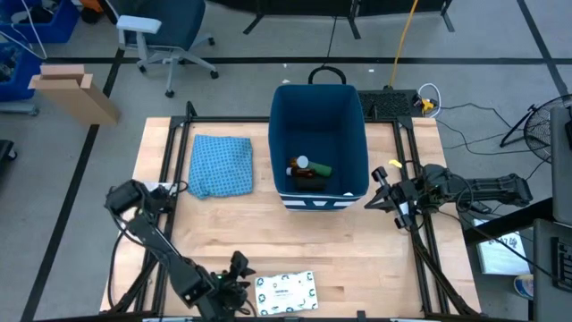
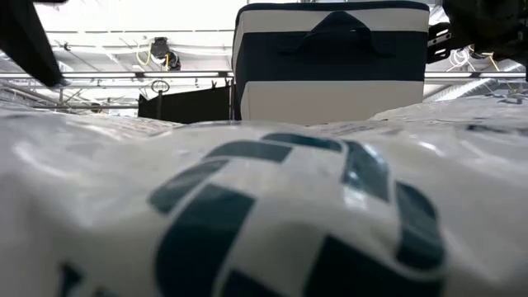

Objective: Pick & place medical supplies in basket/bin
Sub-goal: Put the white mailer bag into the blue bin

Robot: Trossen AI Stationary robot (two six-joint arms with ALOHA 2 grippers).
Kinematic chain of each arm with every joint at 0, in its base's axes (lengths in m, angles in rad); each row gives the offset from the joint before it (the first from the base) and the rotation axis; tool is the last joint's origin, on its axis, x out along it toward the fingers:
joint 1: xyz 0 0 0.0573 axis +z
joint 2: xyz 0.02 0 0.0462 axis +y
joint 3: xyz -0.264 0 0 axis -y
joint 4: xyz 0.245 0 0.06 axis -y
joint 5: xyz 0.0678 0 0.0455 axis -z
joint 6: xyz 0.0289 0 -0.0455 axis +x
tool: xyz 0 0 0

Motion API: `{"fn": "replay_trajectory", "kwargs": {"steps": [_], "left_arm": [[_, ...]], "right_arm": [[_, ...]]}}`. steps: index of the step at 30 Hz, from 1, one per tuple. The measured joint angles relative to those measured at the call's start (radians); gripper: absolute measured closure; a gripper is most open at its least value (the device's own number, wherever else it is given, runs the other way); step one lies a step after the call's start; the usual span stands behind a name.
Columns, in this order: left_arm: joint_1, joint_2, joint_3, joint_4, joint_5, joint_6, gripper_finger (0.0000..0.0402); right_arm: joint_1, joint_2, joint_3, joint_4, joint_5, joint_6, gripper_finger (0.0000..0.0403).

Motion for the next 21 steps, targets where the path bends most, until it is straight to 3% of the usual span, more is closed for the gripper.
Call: {"fn": "replay_trajectory", "kwargs": {"steps": [5, 9, 17, 21], "left_arm": [[0.019, 0.063, 0.000, 0.040, -0.035, 0.060, 0.0147], [0.039, 0.097, 0.000, 0.120, -0.013, 0.148, 0.0134], [0.051, 0.089, 0.000, 0.181, -0.017, 0.230, 0.0150], [0.052, 0.088, 0.002, 0.208, 0.035, 0.247, 0.0174]], "right_arm": [[0.000, 0.000, 0.000, 0.000, 0.001, -0.016, 0.0403], [0.000, 0.000, 0.000, 0.000, 0.001, -0.016, 0.0403], [0.000, 0.001, 0.000, -0.001, 0.001, -0.013, 0.0403], [0.000, 0.002, 0.000, -0.001, 0.002, -0.013, 0.0403]]}}
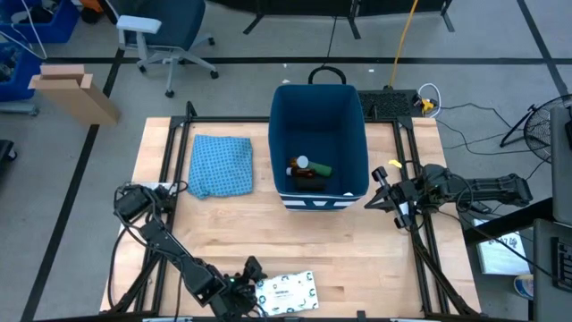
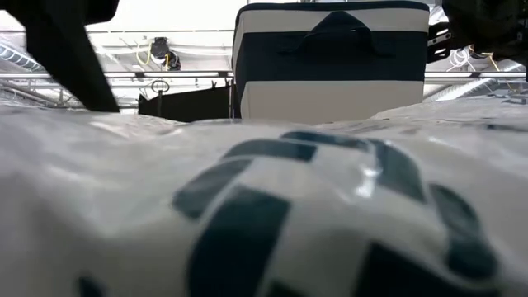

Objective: Pick & place medical supplies in basket/bin
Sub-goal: Put the white mailer bag into the blue bin

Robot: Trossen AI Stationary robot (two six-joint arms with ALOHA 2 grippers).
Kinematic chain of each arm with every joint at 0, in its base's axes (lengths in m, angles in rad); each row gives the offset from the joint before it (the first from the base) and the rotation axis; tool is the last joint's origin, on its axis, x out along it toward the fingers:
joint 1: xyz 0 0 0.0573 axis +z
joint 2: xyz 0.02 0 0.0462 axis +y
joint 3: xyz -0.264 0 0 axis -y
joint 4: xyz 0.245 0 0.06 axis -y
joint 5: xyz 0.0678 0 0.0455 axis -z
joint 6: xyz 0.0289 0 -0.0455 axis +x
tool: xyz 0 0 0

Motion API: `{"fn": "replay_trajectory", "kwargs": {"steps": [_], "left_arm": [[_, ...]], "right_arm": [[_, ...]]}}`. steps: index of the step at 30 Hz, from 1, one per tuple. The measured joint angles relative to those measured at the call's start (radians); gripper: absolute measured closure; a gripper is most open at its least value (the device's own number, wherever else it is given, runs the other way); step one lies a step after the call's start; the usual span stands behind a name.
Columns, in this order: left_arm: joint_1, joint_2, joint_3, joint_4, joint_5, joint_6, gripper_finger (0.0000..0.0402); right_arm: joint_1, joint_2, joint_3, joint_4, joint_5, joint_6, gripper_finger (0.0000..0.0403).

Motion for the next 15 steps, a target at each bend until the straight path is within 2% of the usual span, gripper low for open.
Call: {"fn": "replay_trajectory", "kwargs": {"steps": [5, 11, 15], "left_arm": [[0.019, 0.000, 0.000, 0.030, 0.085, -0.004, 0.0242], [0.022, -0.001, 0.000, 0.026, 0.089, -0.008, 0.0380], [0.024, -0.029, -0.001, -0.046, 0.032, -0.066, 0.0396]], "right_arm": [[0.000, 0.000, 0.000, 0.000, 0.000, 0.000, 0.0403], [0.000, 0.000, 0.000, 0.000, 0.000, 0.000, 0.0403], [0.000, 0.000, 0.000, 0.000, 0.000, 0.000, 0.0403]]}}
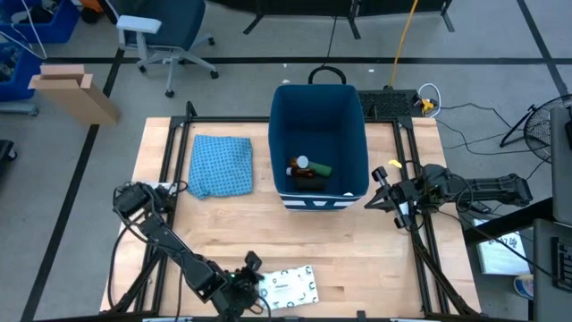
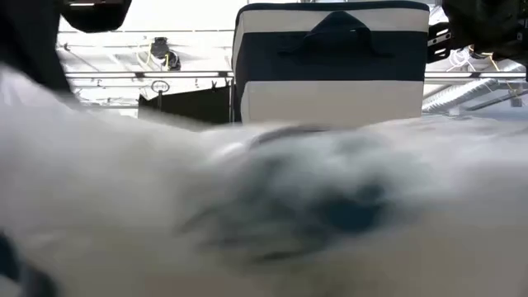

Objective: Pick & place medical supplies in basket/bin
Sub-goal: Put the white mailer bag into the blue bin

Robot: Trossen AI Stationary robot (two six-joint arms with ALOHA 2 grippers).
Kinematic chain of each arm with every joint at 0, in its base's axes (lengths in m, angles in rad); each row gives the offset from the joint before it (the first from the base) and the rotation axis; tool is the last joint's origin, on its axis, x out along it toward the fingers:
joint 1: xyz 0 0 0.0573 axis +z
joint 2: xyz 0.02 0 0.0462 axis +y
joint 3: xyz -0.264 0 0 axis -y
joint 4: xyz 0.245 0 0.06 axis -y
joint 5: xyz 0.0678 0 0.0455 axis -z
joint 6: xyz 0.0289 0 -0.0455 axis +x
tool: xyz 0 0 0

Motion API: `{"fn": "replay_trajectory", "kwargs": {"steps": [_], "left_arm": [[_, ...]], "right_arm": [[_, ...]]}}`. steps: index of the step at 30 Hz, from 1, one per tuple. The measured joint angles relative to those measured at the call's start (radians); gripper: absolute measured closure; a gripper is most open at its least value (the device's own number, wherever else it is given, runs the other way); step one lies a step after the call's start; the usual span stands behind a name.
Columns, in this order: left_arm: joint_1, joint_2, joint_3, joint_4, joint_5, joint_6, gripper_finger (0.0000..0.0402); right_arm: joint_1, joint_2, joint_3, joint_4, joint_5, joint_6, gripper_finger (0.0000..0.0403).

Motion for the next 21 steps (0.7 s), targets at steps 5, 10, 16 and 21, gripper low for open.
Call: {"fn": "replay_trajectory", "kwargs": {"steps": [5, 10, 16, 21], "left_arm": [[0.012, -0.123, -0.003, -0.184, -0.076, -0.114, 0.0399], [0.067, -0.340, -0.179, -0.039, -0.040, -0.103, 0.0399], [0.171, -0.635, -0.565, 0.464, 0.191, 0.025, 0.0400], [0.253, -0.877, -0.848, 0.706, 0.286, -0.010, 0.0400]], "right_arm": [[0.000, 0.001, 0.000, 0.001, 0.000, 0.000, 0.0403], [0.000, 0.005, 0.000, 0.002, -0.002, -0.004, 0.0403], [0.000, 0.008, 0.000, 0.006, -0.003, -0.008, 0.0403], [0.000, 0.014, 0.000, 0.008, -0.004, -0.016, 0.0403]]}}
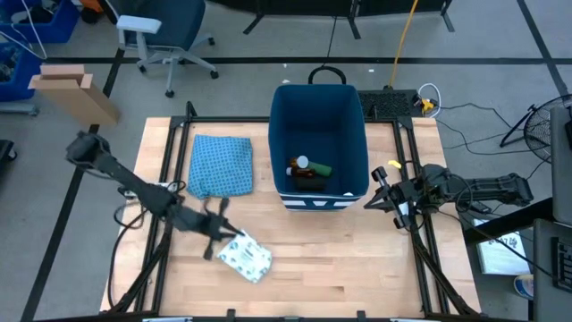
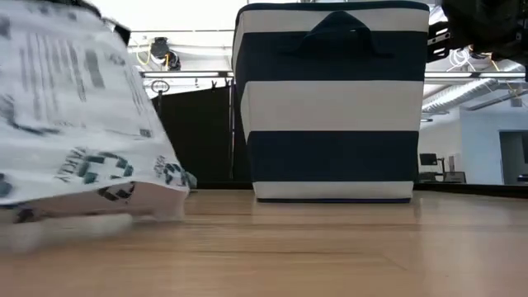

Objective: Pick & place medical supplies in basket/bin
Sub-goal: Put the white mailer bag into the blue bin

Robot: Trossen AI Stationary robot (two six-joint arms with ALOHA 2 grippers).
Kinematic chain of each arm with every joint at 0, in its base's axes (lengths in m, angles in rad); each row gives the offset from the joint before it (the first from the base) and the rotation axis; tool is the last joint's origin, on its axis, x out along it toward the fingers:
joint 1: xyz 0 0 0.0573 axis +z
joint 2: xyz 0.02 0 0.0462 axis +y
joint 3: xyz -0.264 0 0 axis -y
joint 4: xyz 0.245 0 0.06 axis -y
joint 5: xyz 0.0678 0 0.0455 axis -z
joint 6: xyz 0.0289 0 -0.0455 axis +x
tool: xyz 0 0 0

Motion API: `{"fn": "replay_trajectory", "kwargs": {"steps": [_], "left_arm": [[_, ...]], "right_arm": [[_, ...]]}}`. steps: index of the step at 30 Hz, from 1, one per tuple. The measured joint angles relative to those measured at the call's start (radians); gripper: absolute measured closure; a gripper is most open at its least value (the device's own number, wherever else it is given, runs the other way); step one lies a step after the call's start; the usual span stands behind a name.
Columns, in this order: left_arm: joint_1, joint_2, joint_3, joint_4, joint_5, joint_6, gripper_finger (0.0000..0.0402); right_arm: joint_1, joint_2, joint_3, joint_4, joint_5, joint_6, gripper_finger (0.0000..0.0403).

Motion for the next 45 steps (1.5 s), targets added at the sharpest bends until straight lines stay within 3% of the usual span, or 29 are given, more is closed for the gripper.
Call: {"fn": "replay_trajectory", "kwargs": {"steps": [4, 8, 11, 14, 16, 18, 23, 28, 31, 37, 45], "left_arm": [[0.064, -0.146, -0.134, 0.071, 0.001, -0.067, 0.0401], [0.117, -0.231, -0.124, 0.079, 0.028, -0.065, 0.0401], [0.145, -0.265, -0.014, 0.027, 0.095, 0.008, 0.0401], [0.173, -0.264, 0.183, -0.174, 0.180, 0.086, 0.0401], [0.203, -0.231, 0.332, -0.304, 0.159, 0.120, 0.0401], [0.254, -0.185, 0.485, -0.406, 0.116, 0.143, 0.0401], [0.451, -0.018, 0.874, -0.578, 0.124, 0.179, 0.0401], [0.710, 0.209, 1.184, -0.738, 0.281, 0.220, 0.0401], [0.841, 0.359, 1.304, -0.771, 0.430, 0.216, 0.0401], [0.993, 0.617, 1.486, -0.770, 0.597, 0.229, 0.0401], [1.017, 0.869, 1.639, -0.762, 0.566, 0.301, 0.0401]], "right_arm": [[0.000, 0.003, 0.000, 0.000, 0.000, -0.016, 0.0403], [0.000, 0.005, 0.000, 0.007, 0.000, -0.018, 0.0403], [0.000, 0.005, 0.000, 0.007, 0.000, -0.018, 0.0403], [0.000, 0.005, 0.000, 0.007, -0.001, -0.018, 0.0403], [0.000, 0.005, 0.000, 0.005, -0.002, -0.018, 0.0403], [0.000, 0.005, 0.000, 0.001, -0.004, -0.018, 0.0403], [0.000, 0.005, 0.000, -0.004, -0.004, -0.018, 0.0403], [0.000, 0.005, 0.000, -0.004, -0.004, -0.013, 0.0403], [0.000, 0.005, 0.000, 0.016, -0.005, -0.010, 0.0403], [0.000, 0.005, 0.000, 0.052, -0.005, 0.044, 0.0403], [0.000, 0.003, 0.000, 0.105, -0.004, -0.059, 0.0403]]}}
